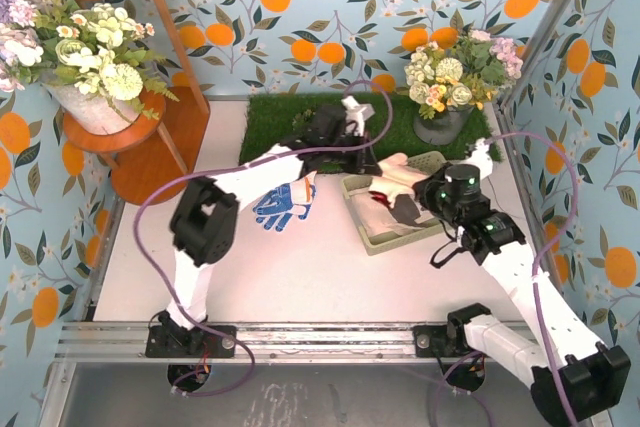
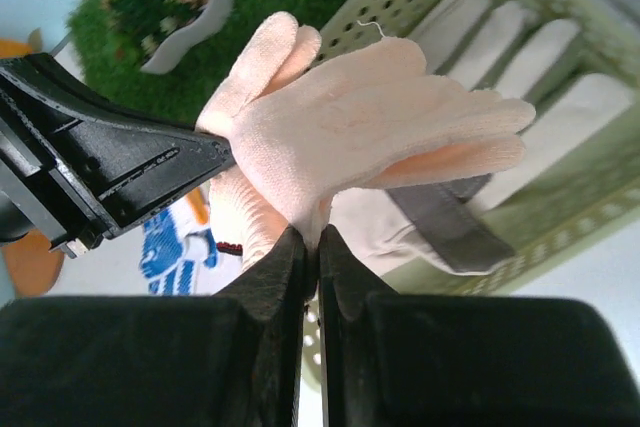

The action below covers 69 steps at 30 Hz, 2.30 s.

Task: Put the gloves into the storage basket
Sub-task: Place the glove in the bin.

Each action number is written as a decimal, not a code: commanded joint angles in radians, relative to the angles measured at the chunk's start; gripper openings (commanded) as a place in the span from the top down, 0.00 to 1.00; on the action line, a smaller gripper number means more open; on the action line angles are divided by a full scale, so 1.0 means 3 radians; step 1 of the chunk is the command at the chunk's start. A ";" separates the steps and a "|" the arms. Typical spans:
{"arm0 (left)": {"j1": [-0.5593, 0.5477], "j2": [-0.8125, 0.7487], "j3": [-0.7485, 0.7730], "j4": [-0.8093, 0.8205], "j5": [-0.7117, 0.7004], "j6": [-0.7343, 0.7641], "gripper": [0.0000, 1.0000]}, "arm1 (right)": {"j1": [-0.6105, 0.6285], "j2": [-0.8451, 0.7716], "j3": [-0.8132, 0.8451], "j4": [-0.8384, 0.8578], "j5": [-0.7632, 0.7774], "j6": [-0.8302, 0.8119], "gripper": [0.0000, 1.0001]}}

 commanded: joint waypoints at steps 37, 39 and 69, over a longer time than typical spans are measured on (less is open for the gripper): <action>0.0011 0.1636 0.2054 -0.1520 -0.0683 0.1309 1.00 | 0.0531 0.1150 -0.0574 0.0381 0.0411 0.0513 1.00; 0.0011 0.1626 0.1971 -0.1346 -0.0569 0.1250 1.00 | 0.0531 0.1151 -0.0551 0.0335 0.0487 0.0520 1.00; 0.0041 0.0835 0.1219 -0.0665 -0.0579 0.1184 0.48 | 0.0461 0.1164 -0.0618 0.0299 0.0699 0.0732 1.00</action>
